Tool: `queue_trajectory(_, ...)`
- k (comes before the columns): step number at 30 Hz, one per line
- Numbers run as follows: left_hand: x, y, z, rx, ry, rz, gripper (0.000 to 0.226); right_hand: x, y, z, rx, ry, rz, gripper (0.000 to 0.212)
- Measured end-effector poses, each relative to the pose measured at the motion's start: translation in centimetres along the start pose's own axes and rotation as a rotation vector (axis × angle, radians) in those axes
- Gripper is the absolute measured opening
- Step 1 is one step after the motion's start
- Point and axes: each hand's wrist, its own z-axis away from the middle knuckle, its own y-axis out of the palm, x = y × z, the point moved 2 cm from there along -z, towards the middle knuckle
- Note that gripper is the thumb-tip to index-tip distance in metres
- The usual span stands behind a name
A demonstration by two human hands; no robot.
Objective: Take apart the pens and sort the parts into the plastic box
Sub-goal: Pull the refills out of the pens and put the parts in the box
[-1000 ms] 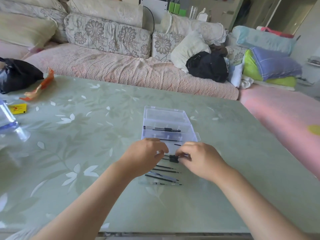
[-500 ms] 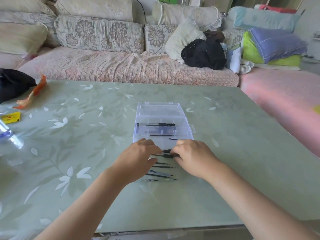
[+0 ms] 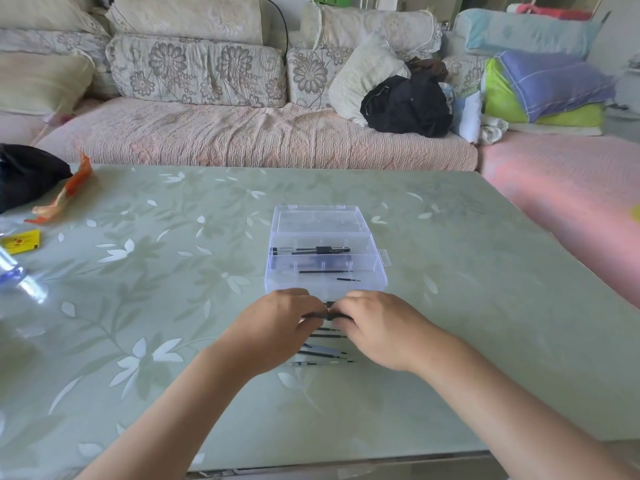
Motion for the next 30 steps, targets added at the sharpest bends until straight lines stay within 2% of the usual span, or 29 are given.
queue_trajectory(9, 0.0, -0.5, 0.2, 0.003, -0.037, 0.056, 0.004, 1.2, 0.3, 0.0, -0.034, -0.028, 0.008, 0.021)
queue_trajectory(17, 0.6, -0.9, 0.4, 0.051, -0.079, 0.079, 0.015, 1.4, 0.3, -0.1, -0.075, -0.049, 0.035, 0.025)
queue_trajectory(23, 0.8, -1.3, 0.3, 0.094, -0.088, 0.034, 0.005, 0.9, 0.1, 0.6, 0.003, 0.033, -0.131, 0.038)
queue_trajectory(27, 2.1, -2.2, 0.3, 0.091, -0.160, 0.010, 0.003, -0.8, -0.3, 1.2, 0.037, 0.094, -0.149, 0.035)
queue_trajectory(30, 3.0, -3.0, 0.4, 0.100, -0.226, -0.003, 0.003, -2.4, -0.5, 1.4, 0.041, 0.128, -0.119, 0.051)
